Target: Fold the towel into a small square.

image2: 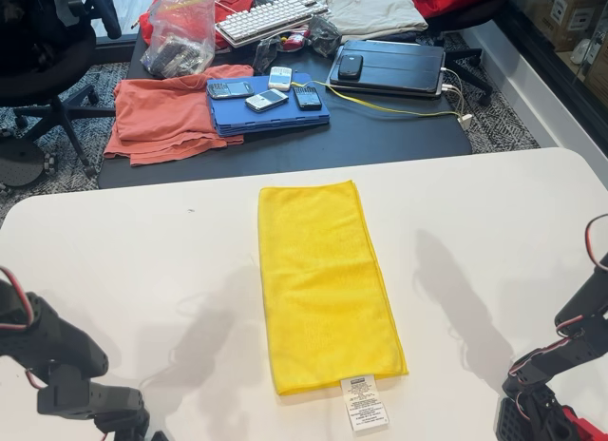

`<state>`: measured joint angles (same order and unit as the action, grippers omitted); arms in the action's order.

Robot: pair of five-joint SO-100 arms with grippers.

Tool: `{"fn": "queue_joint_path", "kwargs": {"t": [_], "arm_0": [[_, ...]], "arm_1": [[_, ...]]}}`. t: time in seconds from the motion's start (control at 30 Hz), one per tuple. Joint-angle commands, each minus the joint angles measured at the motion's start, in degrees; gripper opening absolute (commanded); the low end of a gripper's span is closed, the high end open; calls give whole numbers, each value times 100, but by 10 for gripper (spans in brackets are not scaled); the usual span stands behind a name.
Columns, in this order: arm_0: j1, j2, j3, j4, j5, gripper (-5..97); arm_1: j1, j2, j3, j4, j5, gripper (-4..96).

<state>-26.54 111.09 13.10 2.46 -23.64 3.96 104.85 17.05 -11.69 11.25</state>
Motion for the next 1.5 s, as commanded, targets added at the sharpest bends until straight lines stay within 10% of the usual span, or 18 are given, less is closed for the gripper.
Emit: {"fn": "queue_joint_path", "kwargs": {"t": [0.0,1.0,1.47], "arm_0": [[0,0,0,-9,18,155],[53,-18,97,105,-70,155],[800,-984,2355,2426,-958,155]], "arm_1": [[0,-18,0,18,9,304],[44,-123,114,193,-53,304],[1266,44,1503,7058,18,300]]}}
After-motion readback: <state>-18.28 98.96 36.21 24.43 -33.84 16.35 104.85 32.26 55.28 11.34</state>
